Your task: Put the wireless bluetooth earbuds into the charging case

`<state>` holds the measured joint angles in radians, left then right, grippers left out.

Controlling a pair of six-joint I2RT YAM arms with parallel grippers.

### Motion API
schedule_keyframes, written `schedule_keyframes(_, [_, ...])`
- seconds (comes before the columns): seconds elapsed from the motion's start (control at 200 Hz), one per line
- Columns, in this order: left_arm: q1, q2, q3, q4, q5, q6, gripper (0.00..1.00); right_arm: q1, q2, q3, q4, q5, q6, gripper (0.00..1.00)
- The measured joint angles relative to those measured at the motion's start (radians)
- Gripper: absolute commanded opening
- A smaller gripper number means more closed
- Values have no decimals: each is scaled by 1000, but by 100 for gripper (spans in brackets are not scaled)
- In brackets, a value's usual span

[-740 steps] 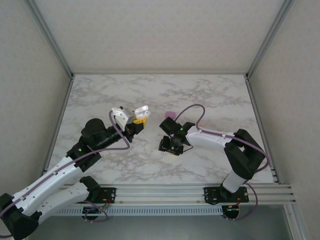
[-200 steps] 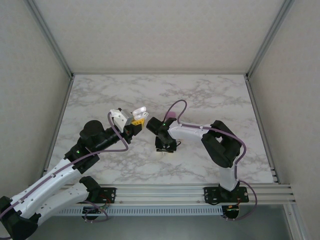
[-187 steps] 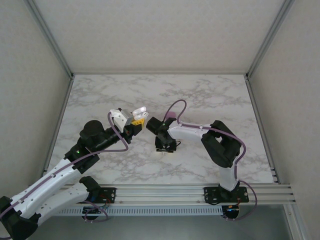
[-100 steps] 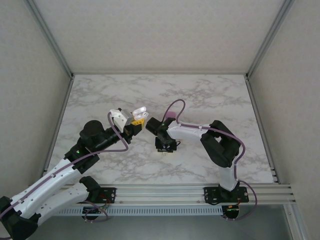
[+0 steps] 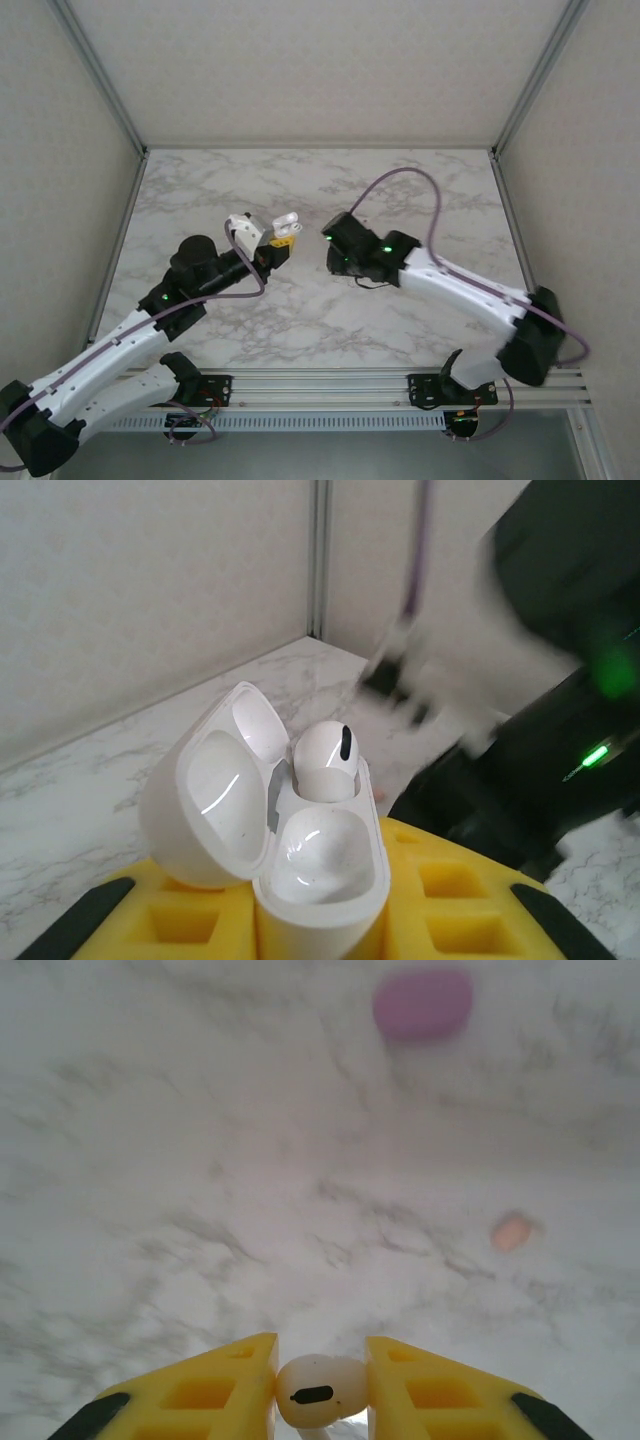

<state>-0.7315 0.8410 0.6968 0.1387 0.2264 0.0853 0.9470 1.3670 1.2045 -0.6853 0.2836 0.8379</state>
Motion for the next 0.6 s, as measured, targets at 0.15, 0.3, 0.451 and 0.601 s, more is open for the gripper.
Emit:
schedule_keyframes(0.15, [0, 70, 14, 59, 21, -41, 2, 0, -230, -62, 117, 90, -58, 26])
schedule_keyframes(0.3, [-14, 157, 16, 155, 26, -95, 1, 0, -357, -76, 229, 134, -122, 26])
schedule_keyframes(0.451, [-48, 241, 19, 243, 26, -120, 1, 0, -394, -77, 328, 118, -154, 27])
schedule_keyframes(0.601, [-90, 303, 31, 323, 25, -125, 2, 0, -393, -85, 414, 73, -162, 28])
